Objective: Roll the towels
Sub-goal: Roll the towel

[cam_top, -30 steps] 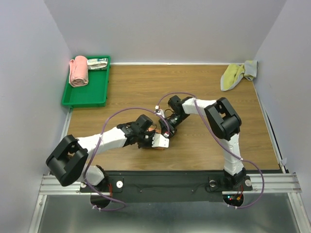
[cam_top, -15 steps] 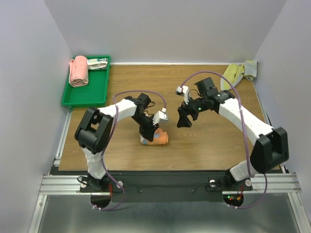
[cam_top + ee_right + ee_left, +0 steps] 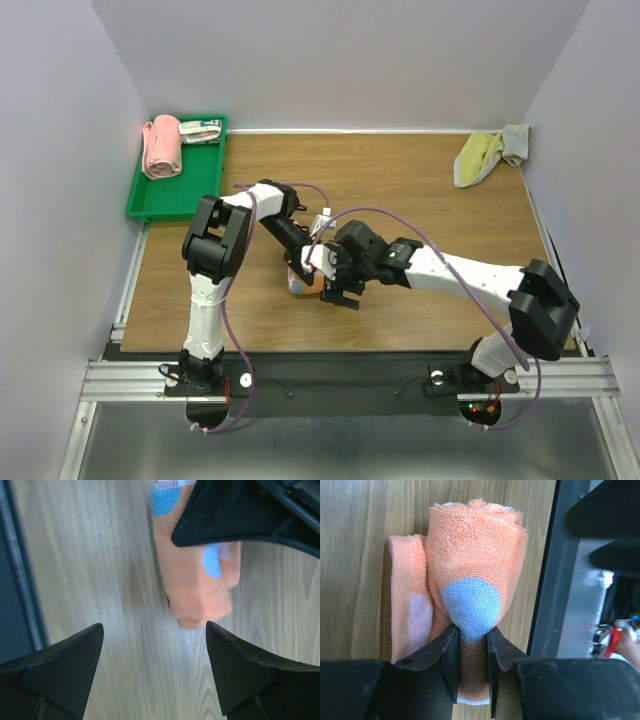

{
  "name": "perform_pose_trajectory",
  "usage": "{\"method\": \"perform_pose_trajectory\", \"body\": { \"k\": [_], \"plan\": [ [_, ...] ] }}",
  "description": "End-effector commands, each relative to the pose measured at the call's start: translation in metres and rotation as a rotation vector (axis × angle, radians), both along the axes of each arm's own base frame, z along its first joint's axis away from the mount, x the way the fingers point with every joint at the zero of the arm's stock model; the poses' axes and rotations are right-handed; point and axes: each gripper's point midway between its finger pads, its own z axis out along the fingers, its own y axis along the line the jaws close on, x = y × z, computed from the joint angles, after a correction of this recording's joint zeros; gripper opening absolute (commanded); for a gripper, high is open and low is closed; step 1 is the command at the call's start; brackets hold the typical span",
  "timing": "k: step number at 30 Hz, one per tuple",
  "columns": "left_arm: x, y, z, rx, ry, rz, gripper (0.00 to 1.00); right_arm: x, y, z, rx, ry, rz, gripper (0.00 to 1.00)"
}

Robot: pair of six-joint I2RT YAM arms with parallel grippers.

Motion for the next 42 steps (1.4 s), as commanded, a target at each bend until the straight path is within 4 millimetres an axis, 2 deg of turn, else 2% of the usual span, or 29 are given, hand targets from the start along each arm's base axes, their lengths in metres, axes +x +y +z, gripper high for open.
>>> {"method": "perform_pose_trajectory", "body": {
  "k": [1,7,8,9,11,13,14,16,17,18,19,21,24,25,26,27,32,34,35,36,37,38,39,40,41,42],
  "plan": [
    [0.010,0.032,-0.041,0.134,-0.044,-0.079,0.15,0.039,0.031,0.003,0.028,-0.257,-0.050,0.87],
    [0.010,0.035,-0.049,0.129,-0.015,-0.095,0.16,0.050,0.042,-0.023,-0.006,-0.421,-0.043,0.89],
    [0.010,0.035,-0.049,0.128,-0.015,-0.097,0.16,0.049,0.039,-0.031,-0.026,-0.419,-0.038,0.88],
    [0.009,0.035,-0.050,0.129,-0.011,-0.098,0.16,0.051,0.045,-0.029,0.000,-0.427,-0.038,0.88],
    [0.009,0.035,-0.051,0.121,-0.005,-0.092,0.17,0.050,0.048,-0.042,-0.019,-0.403,-0.028,0.83],
    [0.011,0.035,-0.049,0.104,-0.009,-0.085,0.20,0.047,0.048,-0.054,-0.029,-0.373,-0.019,0.58],
    [0.012,0.034,-0.048,0.099,-0.013,-0.079,0.22,0.046,0.048,-0.062,-0.040,-0.352,-0.019,0.39],
    [0.018,0.034,-0.043,0.079,-0.044,-0.055,0.27,0.039,0.047,-0.070,-0.017,-0.284,-0.001,0.23],
    [0.020,0.033,-0.040,0.062,-0.060,-0.040,0.31,0.036,0.046,-0.073,0.001,-0.230,-0.014,0.01],
    [0.026,0.034,-0.034,0.051,-0.104,-0.014,0.39,0.025,0.047,-0.075,0.019,-0.142,0.011,0.01],
    [0.028,0.035,-0.031,0.044,-0.128,-0.006,0.42,0.029,0.040,-0.074,0.029,-0.093,-0.006,0.01],
    [0.034,0.039,-0.021,0.035,-0.187,0.028,0.50,0.021,0.035,-0.074,0.048,0.016,-0.006,0.01],
    [0.040,0.044,-0.013,0.019,-0.216,0.068,0.55,0.015,0.029,-0.073,0.046,0.076,0.009,0.01],
    [0.043,0.045,-0.009,0.015,-0.230,0.080,0.55,0.007,0.025,-0.077,0.032,0.124,0.022,0.01],
    [0.048,0.050,-0.006,0.011,-0.244,0.102,0.67,0.004,0.026,-0.076,0.042,0.155,0.032,0.01],
    [0.051,0.052,-0.003,0.010,-0.251,0.118,0.72,0.000,0.022,-0.077,0.028,0.188,0.035,0.01],
    [0.084,0.074,0.017,-0.011,-0.342,0.259,0.75,-0.006,0.015,-0.080,0.018,0.293,0.019,0.01],
    [0.101,0.090,0.036,-0.024,-0.426,0.328,0.76,-0.008,0.014,-0.079,0.018,0.339,0.019,0.01],
    [0.105,0.095,0.042,-0.025,-0.449,0.352,0.76,-0.009,0.014,-0.079,0.017,0.356,0.016,0.01],
    [0.108,0.100,0.060,-0.030,-0.507,0.383,0.76,-0.011,0.015,-0.081,0.015,0.396,0.015,0.01],
    [0.112,0.106,0.065,-0.027,-0.550,0.408,0.76,-0.011,0.015,-0.082,0.016,0.416,0.011,0.01],
    [0.112,0.108,0.074,-0.029,-0.595,0.415,0.76,-0.009,0.014,-0.084,0.015,0.439,0.000,0.01],
    [0.111,0.112,0.097,-0.021,-0.696,0.425,0.76,-0.010,0.017,-0.086,0.015,0.475,-0.001,0.01],
    [0.110,0.114,0.107,-0.019,-0.754,0.429,0.77,-0.010,0.017,-0.089,0.014,0.496,-0.005,0.01],
    [0.106,0.115,0.105,0.012,-0.816,0.420,0.77,-0.008,0.017,-0.089,0.018,0.515,-0.016,0.01],
    [0.095,0.115,0.119,0.010,-0.920,0.392,0.78,-0.010,0.020,-0.092,0.019,0.550,-0.013,0.01]
  ]
}}
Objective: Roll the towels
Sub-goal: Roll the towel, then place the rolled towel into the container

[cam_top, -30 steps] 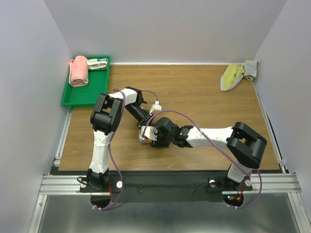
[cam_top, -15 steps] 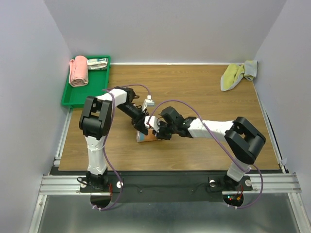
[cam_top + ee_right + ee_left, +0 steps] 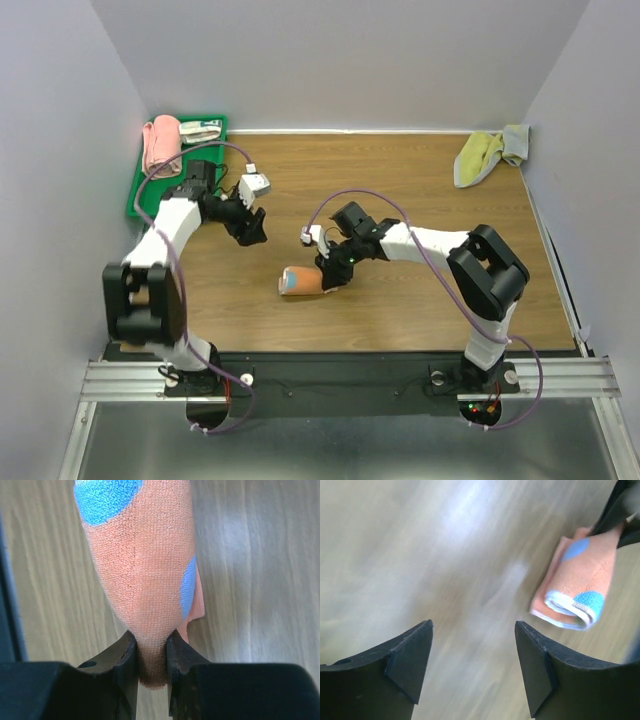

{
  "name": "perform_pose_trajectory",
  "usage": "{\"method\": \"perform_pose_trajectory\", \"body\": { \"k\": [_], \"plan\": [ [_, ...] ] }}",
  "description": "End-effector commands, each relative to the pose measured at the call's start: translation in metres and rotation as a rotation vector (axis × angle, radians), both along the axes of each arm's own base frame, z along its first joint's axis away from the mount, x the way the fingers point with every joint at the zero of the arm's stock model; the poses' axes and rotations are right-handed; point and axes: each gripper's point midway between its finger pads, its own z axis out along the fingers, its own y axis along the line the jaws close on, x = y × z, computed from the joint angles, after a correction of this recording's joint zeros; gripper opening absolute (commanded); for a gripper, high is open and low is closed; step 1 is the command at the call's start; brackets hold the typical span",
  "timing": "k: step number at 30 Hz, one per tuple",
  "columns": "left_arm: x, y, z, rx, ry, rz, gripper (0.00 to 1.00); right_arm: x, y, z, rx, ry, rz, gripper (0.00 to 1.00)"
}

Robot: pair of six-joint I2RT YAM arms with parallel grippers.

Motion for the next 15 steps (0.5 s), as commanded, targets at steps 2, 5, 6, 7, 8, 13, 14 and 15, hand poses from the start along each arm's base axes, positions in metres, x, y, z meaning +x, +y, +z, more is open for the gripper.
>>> {"method": "perform_pose_trajectory", "body": {
  "k": [2,5,6,7,8,13,14,15],
  "plan": [
    [-0.022,-0.011,0.051,0.153,-0.399,-0.058,0.79,-0.032,-0.016,-0.028,-0.090,0.288,-0.005,0.00],
    [-0.060,-0.026,0.048,0.228,-0.542,-0.156,0.79,-0.033,-0.012,-0.030,-0.084,0.350,-0.006,0.01],
    [-0.070,-0.027,0.055,0.233,-0.604,-0.165,0.79,-0.033,-0.010,-0.028,-0.072,0.368,-0.002,0.01],
    [-0.078,-0.031,0.049,0.241,-0.620,-0.193,0.79,-0.034,-0.010,-0.028,-0.074,0.385,-0.003,0.01],
    [-0.088,-0.031,0.034,0.273,-0.619,-0.217,0.79,-0.032,-0.009,-0.030,-0.074,0.394,-0.005,0.00],
    [-0.122,-0.064,0.014,0.326,-0.694,-0.382,0.79,-0.035,-0.006,-0.031,-0.065,0.473,-0.008,0.01],
    [-0.121,-0.065,0.009,0.355,-0.695,-0.390,0.79,-0.034,-0.007,-0.035,-0.069,0.489,-0.013,0.01],
    [-0.124,-0.069,0.005,0.362,-0.699,-0.418,0.79,-0.035,-0.006,-0.034,-0.065,0.502,-0.011,0.01]
  ]
}}
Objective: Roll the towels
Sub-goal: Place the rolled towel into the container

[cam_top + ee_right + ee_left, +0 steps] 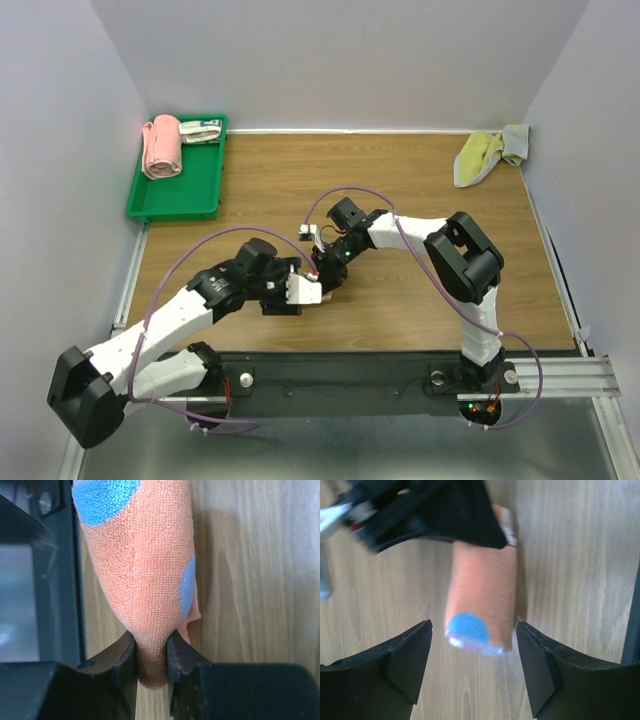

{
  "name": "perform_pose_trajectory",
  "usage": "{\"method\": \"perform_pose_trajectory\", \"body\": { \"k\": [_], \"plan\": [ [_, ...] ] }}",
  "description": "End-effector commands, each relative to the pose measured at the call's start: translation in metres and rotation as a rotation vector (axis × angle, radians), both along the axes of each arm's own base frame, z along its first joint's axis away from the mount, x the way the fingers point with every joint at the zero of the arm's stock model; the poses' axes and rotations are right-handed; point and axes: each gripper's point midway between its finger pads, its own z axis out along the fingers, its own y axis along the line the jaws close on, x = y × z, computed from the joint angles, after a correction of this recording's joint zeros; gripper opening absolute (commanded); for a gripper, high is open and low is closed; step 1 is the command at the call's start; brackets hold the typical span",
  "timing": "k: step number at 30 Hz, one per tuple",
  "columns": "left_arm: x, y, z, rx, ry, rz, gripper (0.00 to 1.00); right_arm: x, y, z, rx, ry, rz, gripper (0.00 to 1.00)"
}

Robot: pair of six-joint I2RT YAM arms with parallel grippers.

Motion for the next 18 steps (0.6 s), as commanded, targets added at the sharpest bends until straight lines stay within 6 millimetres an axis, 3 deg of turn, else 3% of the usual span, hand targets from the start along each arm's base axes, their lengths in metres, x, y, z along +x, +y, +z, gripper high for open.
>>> {"method": "perform_pose_trajectory", "body": {
  "k": [1,6,13,16,18],
  "plan": [
    [0.011,-0.010,-0.003,0.085,-0.115,-0.020,0.80,-0.020,-0.020,-0.028,-0.126,0.156,-0.012,0.01],
    [-0.007,-0.031,-0.025,0.176,-0.113,-0.143,0.80,-0.019,-0.020,-0.031,-0.117,0.232,-0.017,0.01],
    [-0.009,-0.045,-0.050,0.254,-0.166,-0.223,0.79,-0.018,-0.018,-0.035,-0.087,0.363,-0.018,0.01],
    [-0.006,-0.047,-0.065,0.288,-0.174,-0.217,0.71,-0.020,-0.017,-0.037,-0.078,0.394,-0.001,0.01],
    [-0.002,-0.047,-0.070,0.304,-0.195,-0.215,0.70,-0.022,-0.016,-0.038,-0.071,0.409,0.006,0.01]
  ]
}}
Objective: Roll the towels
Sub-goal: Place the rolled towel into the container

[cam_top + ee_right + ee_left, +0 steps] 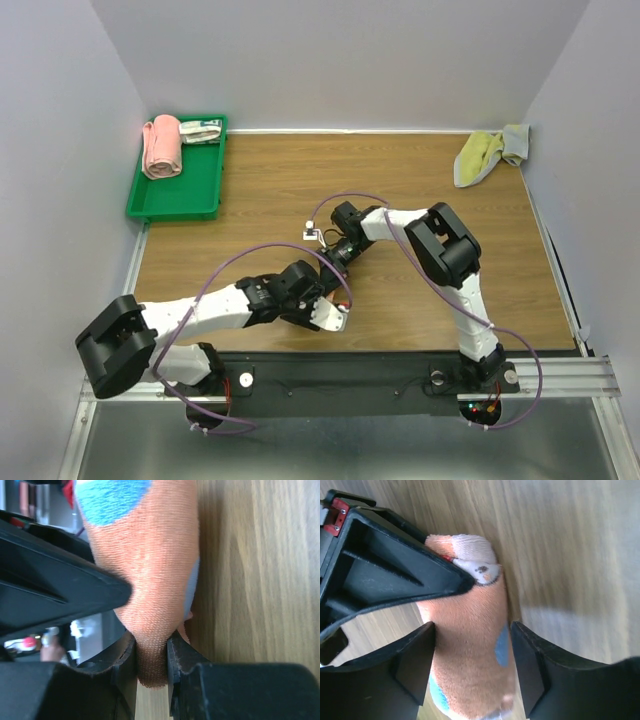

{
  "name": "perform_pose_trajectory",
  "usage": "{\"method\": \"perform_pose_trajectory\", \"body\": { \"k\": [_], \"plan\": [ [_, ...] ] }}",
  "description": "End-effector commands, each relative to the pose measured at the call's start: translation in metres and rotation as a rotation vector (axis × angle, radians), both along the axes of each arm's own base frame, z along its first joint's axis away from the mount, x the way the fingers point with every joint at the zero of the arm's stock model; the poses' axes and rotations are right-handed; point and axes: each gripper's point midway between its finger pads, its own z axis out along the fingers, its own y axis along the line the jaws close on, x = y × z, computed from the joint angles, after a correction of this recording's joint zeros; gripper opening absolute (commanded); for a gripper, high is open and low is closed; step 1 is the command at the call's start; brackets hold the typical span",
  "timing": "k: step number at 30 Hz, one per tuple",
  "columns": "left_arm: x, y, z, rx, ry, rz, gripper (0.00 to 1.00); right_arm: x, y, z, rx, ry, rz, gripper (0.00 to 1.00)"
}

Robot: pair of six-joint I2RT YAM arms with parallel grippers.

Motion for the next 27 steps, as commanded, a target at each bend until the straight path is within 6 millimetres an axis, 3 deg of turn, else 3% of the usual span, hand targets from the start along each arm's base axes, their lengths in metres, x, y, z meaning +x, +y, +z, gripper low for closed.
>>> {"method": "perform_pose_trajectory", "body": {
  "k": [1,7,8,11,15,16,17,18,20,21,22,27],
  "plan": [
    [0.014,-0.007,-0.009,0.003,-0.083,-0.003,0.70,-0.011,-0.014,-0.030,-0.102,0.025,0.031,0.01],
    [0.020,0.000,-0.034,0.078,-0.090,0.019,0.54,-0.018,-0.015,-0.035,-0.093,0.093,0.047,0.01],
    [0.019,0.000,-0.036,0.078,-0.086,0.021,0.44,-0.019,-0.014,-0.034,-0.087,0.096,0.050,0.01],
    [0.015,0.003,-0.040,0.086,-0.057,0.032,0.27,-0.018,-0.014,-0.027,-0.074,0.094,0.052,0.01],
    [0.003,0.016,-0.048,0.112,-0.011,0.044,0.13,-0.015,-0.014,-0.014,-0.063,0.061,0.053,0.04],
    [0.001,0.020,-0.046,0.102,0.001,0.074,0.02,-0.010,-0.017,-0.010,-0.074,0.043,0.044,0.09],
    [0.001,0.023,-0.044,0.101,0.007,0.081,0.00,-0.011,-0.019,-0.012,-0.086,0.044,0.044,0.15],
    [0.000,0.022,-0.040,0.080,0.033,0.101,0.00,-0.003,-0.023,-0.007,-0.085,0.030,0.022,0.35],
    [0.001,0.027,-0.029,0.041,0.076,0.134,0.00,0.016,-0.036,0.002,-0.094,0.006,-0.032,0.62],
    [0.004,0.029,-0.024,0.029,0.080,0.149,0.00,0.024,-0.042,0.005,-0.095,-0.007,-0.056,0.93],
    [0.013,0.036,-0.013,0.002,0.067,0.186,0.00,0.040,-0.053,0.009,-0.106,-0.020,-0.104,1.00],
    [0.054,0.054,0.040,-0.104,-0.039,0.254,0.00,0.087,-0.087,0.044,-0.084,-0.079,-0.248,1.00]
  ]
}}
